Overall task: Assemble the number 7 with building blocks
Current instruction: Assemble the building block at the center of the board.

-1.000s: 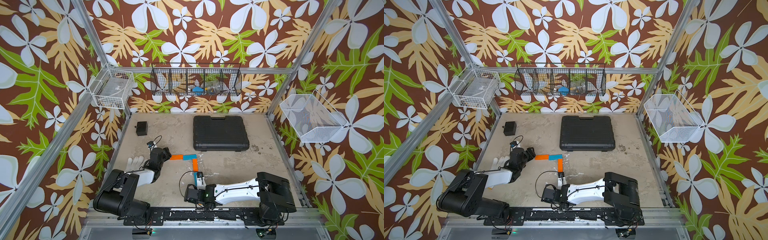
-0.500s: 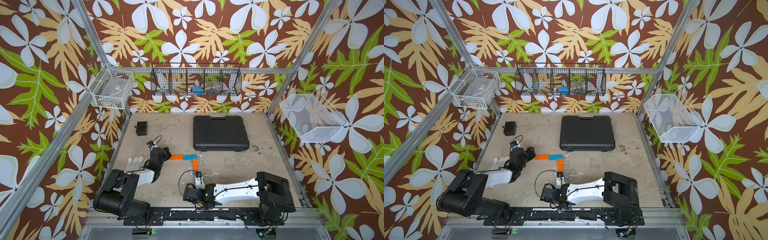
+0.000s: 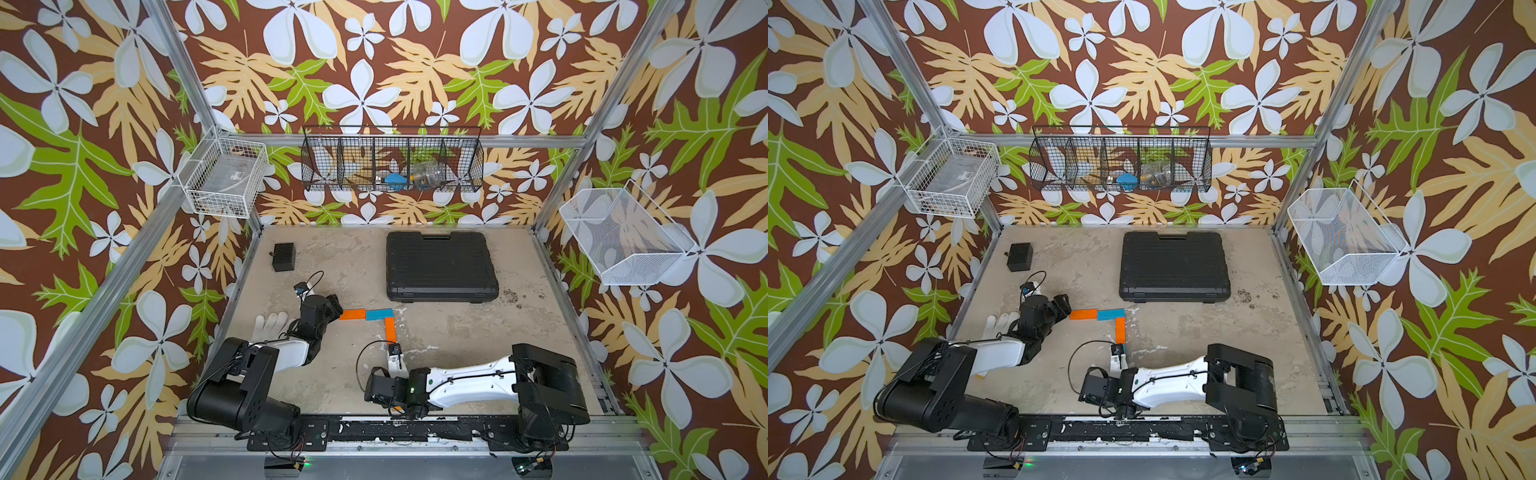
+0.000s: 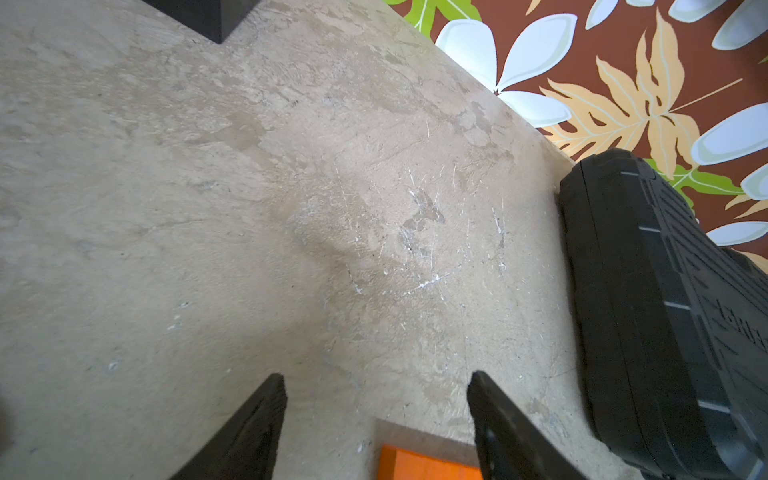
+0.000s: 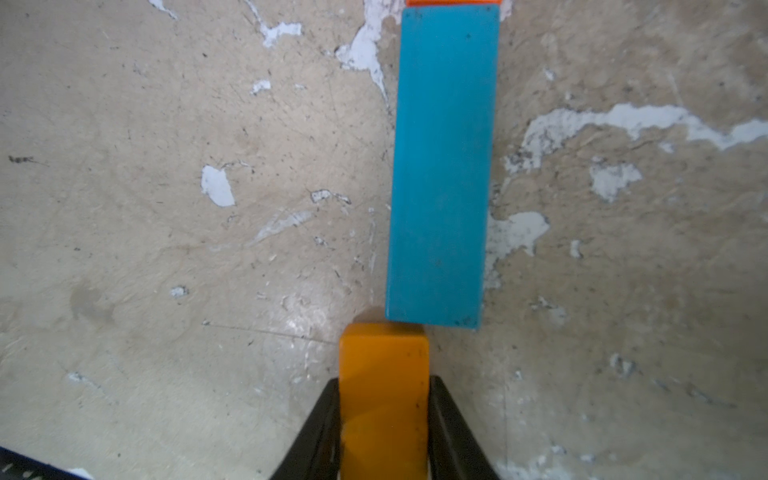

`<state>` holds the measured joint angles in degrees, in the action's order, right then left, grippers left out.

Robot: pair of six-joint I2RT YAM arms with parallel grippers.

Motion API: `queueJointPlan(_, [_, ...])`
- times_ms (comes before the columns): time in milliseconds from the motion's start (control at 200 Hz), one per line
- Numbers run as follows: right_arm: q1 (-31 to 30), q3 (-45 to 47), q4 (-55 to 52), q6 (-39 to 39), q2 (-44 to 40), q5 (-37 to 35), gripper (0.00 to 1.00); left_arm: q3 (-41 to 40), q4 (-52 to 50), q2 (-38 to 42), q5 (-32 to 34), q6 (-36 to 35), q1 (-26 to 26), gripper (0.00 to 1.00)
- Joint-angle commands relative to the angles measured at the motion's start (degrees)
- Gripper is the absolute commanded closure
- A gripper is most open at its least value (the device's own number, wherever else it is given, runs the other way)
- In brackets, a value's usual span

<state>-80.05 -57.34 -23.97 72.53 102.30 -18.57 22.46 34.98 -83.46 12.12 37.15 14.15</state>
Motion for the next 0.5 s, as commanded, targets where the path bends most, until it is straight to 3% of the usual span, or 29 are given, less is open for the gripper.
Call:
queueJointPlan(0, [-0.16,0.48,-3.79,1.16,-0.25,1.21,0.66,0.38,0.7,-0.21,-0.33,-0.09,-0.15,0.28])
queueJointPlan(495, [-0.11,-0.67,-6.04,1.82,0.66,-0.66,0.66,0.48,0.64,-0.3,-0.41,-0.07,-0.1,0.28])
